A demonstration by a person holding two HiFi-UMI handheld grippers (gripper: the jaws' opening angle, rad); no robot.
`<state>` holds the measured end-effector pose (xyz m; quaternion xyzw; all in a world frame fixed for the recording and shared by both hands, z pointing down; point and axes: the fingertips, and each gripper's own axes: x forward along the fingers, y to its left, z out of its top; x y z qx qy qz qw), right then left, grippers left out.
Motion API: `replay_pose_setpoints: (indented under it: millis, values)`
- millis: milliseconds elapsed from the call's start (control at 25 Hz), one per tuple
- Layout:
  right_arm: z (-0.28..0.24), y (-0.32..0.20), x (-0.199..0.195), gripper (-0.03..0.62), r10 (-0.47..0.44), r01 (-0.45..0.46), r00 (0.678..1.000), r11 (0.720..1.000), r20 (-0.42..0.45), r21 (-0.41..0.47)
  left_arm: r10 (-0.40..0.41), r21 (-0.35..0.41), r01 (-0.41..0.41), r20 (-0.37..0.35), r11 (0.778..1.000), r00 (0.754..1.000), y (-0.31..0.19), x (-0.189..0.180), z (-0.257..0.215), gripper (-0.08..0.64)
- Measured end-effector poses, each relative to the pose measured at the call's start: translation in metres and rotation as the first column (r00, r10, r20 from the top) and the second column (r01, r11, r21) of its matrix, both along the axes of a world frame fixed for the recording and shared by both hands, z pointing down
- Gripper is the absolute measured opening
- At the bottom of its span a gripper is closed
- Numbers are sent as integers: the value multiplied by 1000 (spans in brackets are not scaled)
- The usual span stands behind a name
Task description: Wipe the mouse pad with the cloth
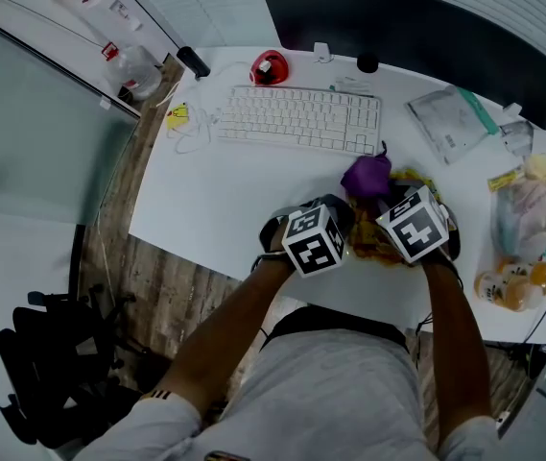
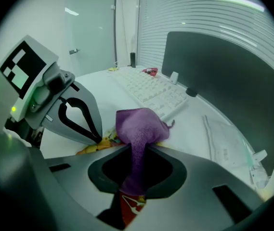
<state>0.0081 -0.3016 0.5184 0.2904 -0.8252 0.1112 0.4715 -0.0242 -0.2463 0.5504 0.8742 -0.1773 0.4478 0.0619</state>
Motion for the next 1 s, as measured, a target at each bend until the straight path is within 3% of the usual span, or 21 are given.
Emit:
replay_pose_setpoints:
  millis: [360, 600, 760, 1000]
  values:
    - [3, -18, 88, 70, 210, -211, 977, 977, -36, -12, 3, -6, -3, 2, 1000, 1000, 0, 0, 1, 15]
    - [0, -17, 119, 70, 281, -282, 959, 960, -44, -7, 8, -5, -8, 4, 1000, 1000, 1, 0, 0, 15]
    - [-19, -6, 108, 70, 280, -280, 960, 960, 3, 26, 9, -1, -9, 6, 1000, 1000, 0, 1, 0, 15]
    - [-37, 31, 38, 69, 168, -171, 981, 985, 101, 17, 10, 0, -10, 4, 1000, 1000, 1, 0, 0, 15]
